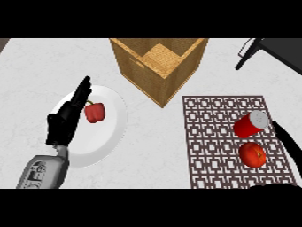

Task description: Pick the tomato from the placemat and place it in the tiered shelf

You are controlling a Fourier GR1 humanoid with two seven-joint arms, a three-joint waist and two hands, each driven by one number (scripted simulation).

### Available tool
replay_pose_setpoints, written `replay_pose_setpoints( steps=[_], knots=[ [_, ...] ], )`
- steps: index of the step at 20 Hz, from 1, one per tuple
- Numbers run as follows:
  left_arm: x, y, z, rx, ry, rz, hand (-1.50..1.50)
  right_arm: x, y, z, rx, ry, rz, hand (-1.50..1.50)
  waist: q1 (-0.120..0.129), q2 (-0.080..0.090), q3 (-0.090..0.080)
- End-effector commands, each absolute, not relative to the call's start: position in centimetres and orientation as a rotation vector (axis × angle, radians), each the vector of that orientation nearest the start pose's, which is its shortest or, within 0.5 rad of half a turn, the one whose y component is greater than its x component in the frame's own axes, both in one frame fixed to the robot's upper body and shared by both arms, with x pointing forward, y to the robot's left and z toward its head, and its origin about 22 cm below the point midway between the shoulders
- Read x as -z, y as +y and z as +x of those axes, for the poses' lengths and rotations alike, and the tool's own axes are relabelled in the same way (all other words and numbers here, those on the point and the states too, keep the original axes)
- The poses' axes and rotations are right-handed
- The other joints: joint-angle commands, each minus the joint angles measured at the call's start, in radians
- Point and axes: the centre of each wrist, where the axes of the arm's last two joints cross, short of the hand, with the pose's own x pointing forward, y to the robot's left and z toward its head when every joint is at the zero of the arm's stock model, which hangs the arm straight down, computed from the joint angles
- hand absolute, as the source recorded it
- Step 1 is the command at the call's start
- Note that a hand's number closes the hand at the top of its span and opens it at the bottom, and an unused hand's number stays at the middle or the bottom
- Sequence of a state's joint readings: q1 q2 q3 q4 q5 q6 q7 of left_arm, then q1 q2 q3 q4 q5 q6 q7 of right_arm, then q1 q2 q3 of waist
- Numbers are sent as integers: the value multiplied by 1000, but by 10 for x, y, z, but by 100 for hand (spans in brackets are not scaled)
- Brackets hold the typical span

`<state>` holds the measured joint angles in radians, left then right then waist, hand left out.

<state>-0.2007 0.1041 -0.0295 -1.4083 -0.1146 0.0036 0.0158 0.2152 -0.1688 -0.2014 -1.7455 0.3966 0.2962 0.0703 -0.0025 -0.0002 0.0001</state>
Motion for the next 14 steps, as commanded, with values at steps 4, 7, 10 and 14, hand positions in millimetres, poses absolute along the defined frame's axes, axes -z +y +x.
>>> replay_pose_setpoints(
  steps=[4,7,10,14],
  knots=[
    [-8,221,281,247,-1561,109,0,2,-328,195,-492,-1305,-443,-150,2,0,0],
    [-25,222,283,233,-1585,118,0,6,-328,171,-504,-1281,-433,-150,-1,0,0],
    [-17,208,284,267,-1580,89,0,10,-313,198,-619,-1270,-435,150,2,0,0],
    [-9,224,270,259,-1585,109,0,11,-305,197,-625,-1335,-504,150,4,0,0]
  ],
)
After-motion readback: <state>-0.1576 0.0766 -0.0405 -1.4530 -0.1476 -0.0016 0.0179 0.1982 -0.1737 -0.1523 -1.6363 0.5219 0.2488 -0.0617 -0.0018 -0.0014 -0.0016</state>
